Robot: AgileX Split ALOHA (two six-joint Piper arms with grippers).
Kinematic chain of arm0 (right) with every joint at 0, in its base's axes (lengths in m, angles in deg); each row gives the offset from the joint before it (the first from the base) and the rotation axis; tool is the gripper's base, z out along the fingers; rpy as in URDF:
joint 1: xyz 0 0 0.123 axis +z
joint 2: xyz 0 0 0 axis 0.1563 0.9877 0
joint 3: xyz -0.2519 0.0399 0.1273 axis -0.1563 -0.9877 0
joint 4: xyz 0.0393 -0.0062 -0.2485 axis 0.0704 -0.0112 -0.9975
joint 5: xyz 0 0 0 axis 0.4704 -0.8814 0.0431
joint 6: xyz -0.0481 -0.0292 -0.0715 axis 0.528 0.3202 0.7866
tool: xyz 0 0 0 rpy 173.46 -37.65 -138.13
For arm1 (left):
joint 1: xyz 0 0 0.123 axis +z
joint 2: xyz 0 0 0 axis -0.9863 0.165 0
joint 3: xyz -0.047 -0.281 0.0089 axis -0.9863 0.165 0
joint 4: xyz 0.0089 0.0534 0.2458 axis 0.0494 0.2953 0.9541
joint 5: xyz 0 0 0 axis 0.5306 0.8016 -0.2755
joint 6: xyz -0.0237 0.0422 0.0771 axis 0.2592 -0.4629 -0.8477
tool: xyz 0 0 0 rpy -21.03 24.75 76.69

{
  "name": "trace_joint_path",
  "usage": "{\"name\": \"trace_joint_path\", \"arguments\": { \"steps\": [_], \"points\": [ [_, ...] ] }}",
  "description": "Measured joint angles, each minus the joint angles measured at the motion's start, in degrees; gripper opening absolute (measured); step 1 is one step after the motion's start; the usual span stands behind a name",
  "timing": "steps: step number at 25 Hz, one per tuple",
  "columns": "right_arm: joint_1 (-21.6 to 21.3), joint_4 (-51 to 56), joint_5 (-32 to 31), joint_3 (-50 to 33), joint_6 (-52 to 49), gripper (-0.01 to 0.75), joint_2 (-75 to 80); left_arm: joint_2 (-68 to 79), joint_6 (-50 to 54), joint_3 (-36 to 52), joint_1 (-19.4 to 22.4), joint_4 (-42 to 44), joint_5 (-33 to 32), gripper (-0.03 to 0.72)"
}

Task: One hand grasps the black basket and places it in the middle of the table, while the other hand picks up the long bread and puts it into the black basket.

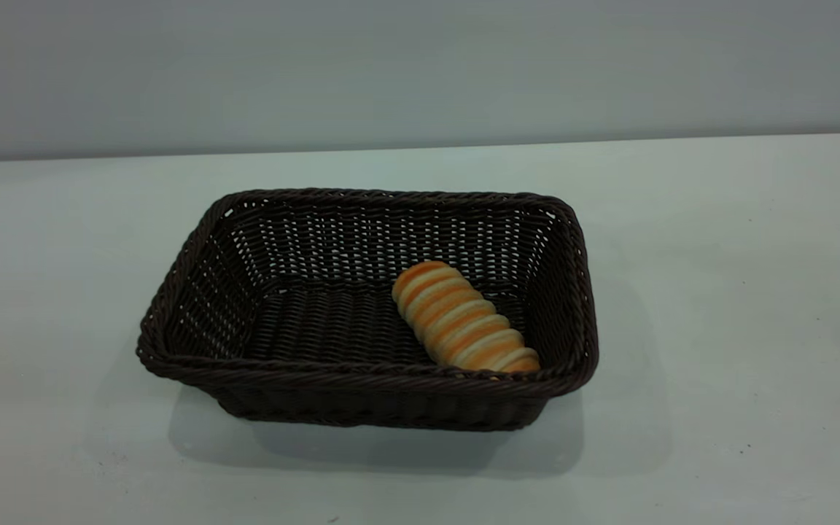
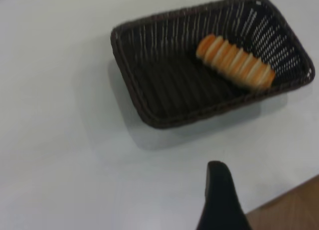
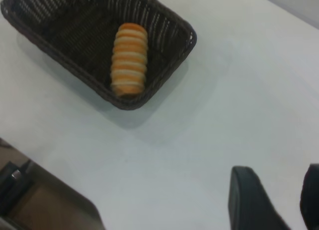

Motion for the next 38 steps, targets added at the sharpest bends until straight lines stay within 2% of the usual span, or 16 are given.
{"name": "trace_joint_path", "arguments": {
  "steps": [10,18,33,38],
  "points": [
    [0.0,-1.2,-2.1,-15.6,-7.8,0.238,-14.8,-9.1,0.1,8.5,0.0,1.3,-0.9,0.544],
    [0.0,-1.4,-1.2,-24.5,-8.9,0.238,-26.7,-11.7,0.4,11.7,0.0,3.0,-2.9,0.544],
    [0.0,-1.0,-2.5,-25.6,-9.0,0.239,-31.4,-11.8,0.5,12.1,0.0,3.0,-2.2,0.544],
    [0.0,-1.0,-2.5,-25.6,-9.0,0.239,-31.4,-11.8,0.5,11.6,0.0,3.0,-5.8,0.544]
  ]
}}
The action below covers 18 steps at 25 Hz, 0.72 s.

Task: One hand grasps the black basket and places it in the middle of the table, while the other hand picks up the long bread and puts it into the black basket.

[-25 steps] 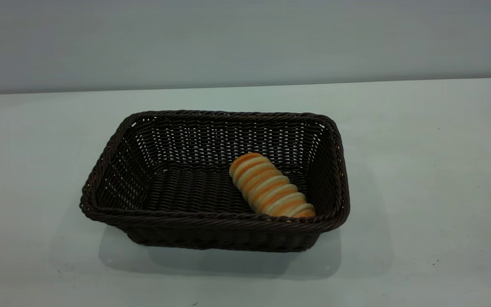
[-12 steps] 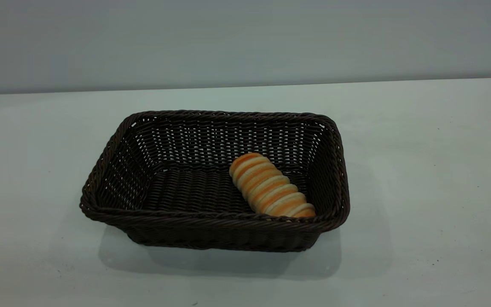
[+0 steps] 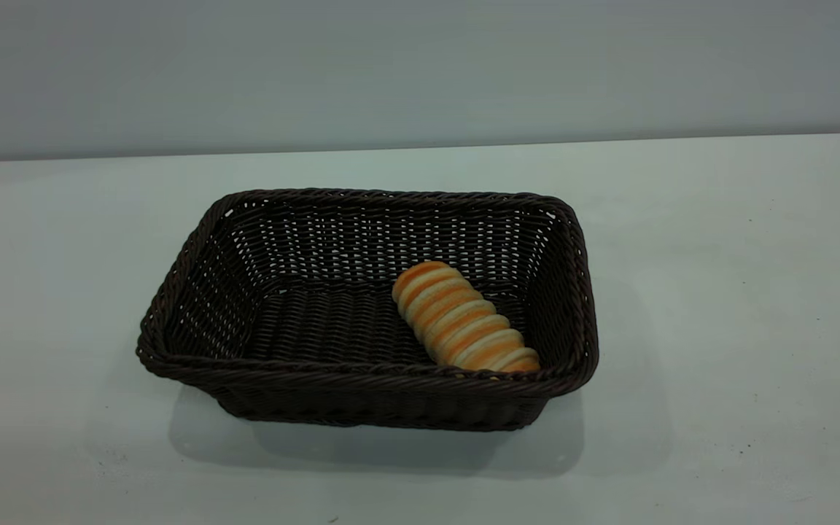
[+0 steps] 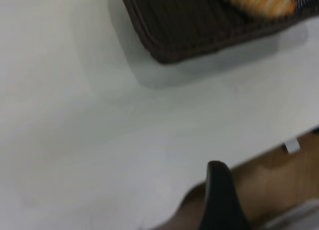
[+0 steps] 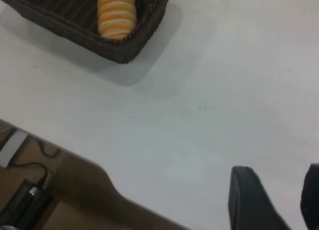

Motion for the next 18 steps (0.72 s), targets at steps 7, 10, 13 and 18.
{"name": "trace_joint_path", "arguments": {
  "steps": [7,10,13,18],
  "points": [
    [0.0,0.1,0.0,-0.1,0.0,0.239,0.0,-1.7,4.5,-0.1,0.0,6.8,-5.5,0.544],
    [0.0,0.1,0.0,-0.1,0.0,0.239,0.0,-4.7,8.7,0.2,0.0,10.6,-5.9,0.544],
    [0.0,0.1,0.0,-0.3,0.0,0.239,0.0,-8.3,12.1,0.5,0.0,13.7,-6.2,0.544],
    [0.0,0.1,0.0,-0.3,0.1,0.239,0.0,-13.2,13.1,0.5,0.0,15.0,-6.5,0.544]
  ]
}}
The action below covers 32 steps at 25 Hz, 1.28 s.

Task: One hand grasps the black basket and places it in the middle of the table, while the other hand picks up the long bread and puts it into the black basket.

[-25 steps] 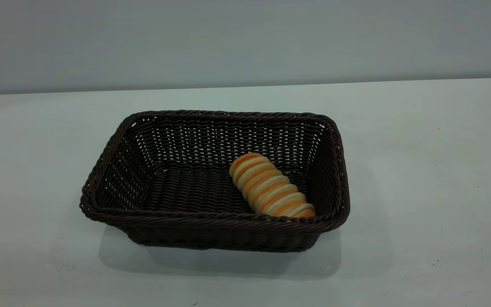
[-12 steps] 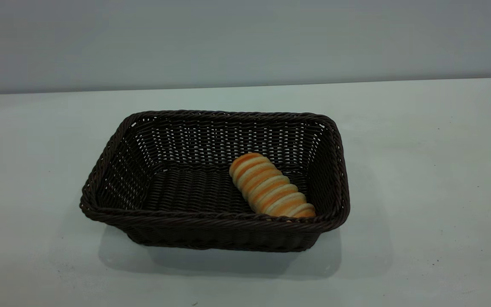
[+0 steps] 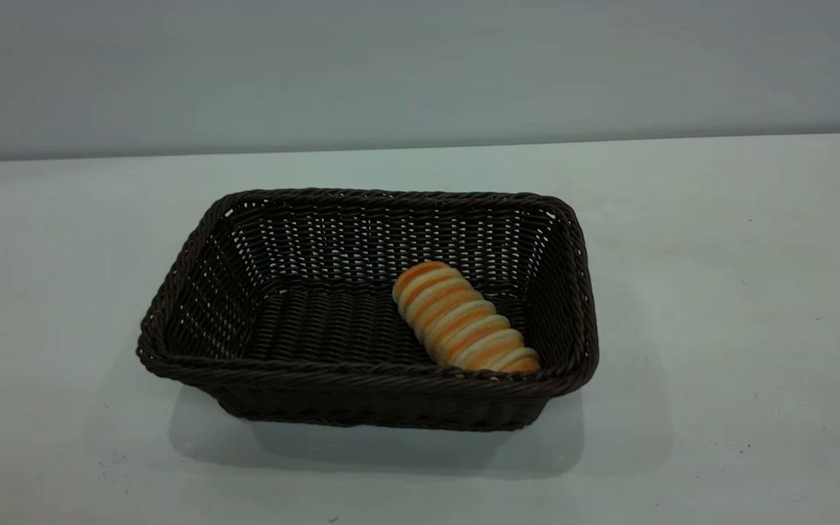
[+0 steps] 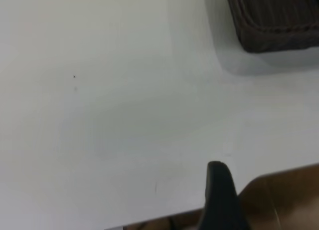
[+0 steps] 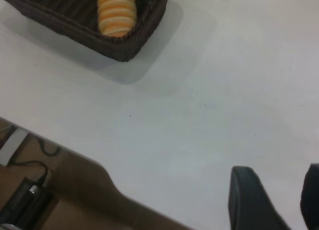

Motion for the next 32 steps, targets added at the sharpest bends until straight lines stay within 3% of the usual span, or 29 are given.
{"name": "trace_joint_path", "arguments": {
  "steps": [16,19,25,32],
  "points": [
    [-1.4,0.1,0.0,0.0,-0.1,0.239,0.0,-1.1,0.1,0.0,0.0,0.1,-0.1,0.544],
    [-6.7,0.1,0.0,0.0,-0.1,0.239,0.0,-1.1,0.1,0.0,0.0,0.1,-0.1,0.544],
    [-21.1,0.1,0.0,0.0,-0.1,0.239,0.0,-3.9,0.1,0.0,3.2,0.1,-0.2,0.544],
    [-33.1,0.3,-0.1,0.0,-0.1,0.239,0.0,-4.5,0.1,0.0,4.6,0.1,-0.4,0.544]
  ]
}}
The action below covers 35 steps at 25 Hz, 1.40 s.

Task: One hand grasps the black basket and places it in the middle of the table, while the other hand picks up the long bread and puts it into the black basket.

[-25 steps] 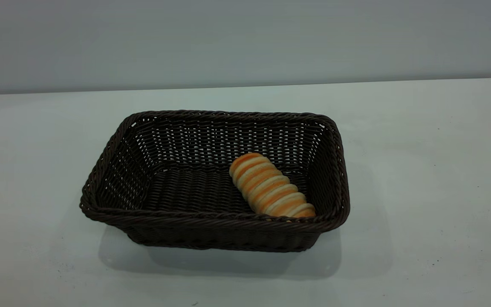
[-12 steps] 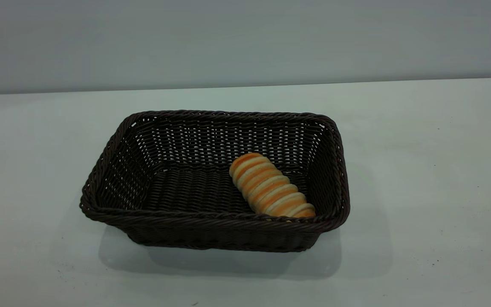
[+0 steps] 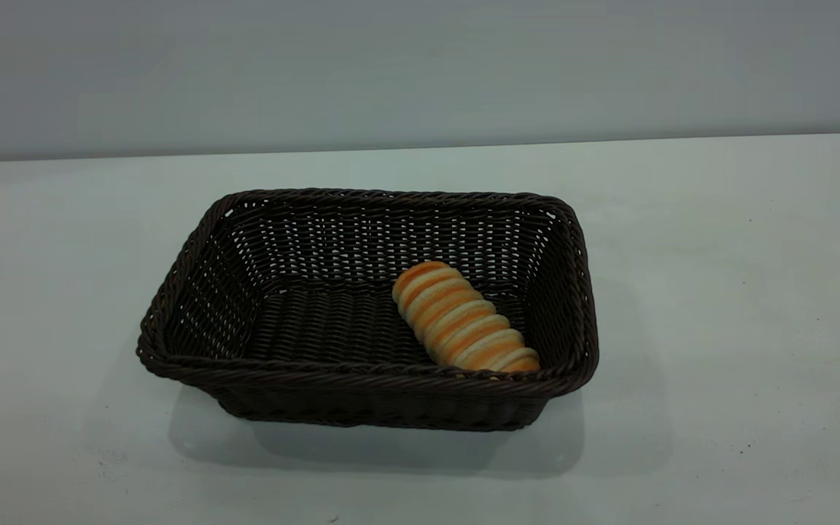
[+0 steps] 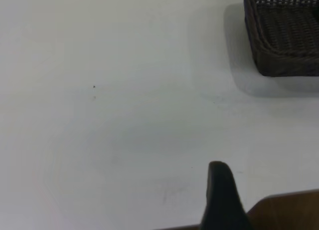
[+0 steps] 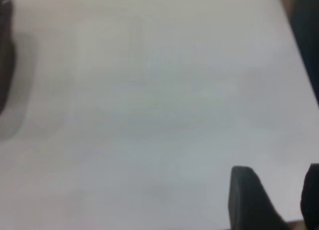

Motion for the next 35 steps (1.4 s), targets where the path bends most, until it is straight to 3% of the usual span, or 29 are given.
{"name": "trace_joint_path", "arguments": {
  "steps": [7,20,35],
  "points": [
    [-5.4,0.1,0.0,0.0,0.0,0.239,0.0,0.0,0.2,0.0,3.0,0.1,0.0,0.544],
    [-3.9,0.2,0.0,0.0,-0.1,0.239,0.0,0.0,0.2,0.0,5.8,0.1,0.0,0.544],
    [-3.9,0.2,0.0,0.0,0.0,0.239,0.0,0.0,0.2,0.0,5.8,0.1,0.0,0.544]
  ]
}}
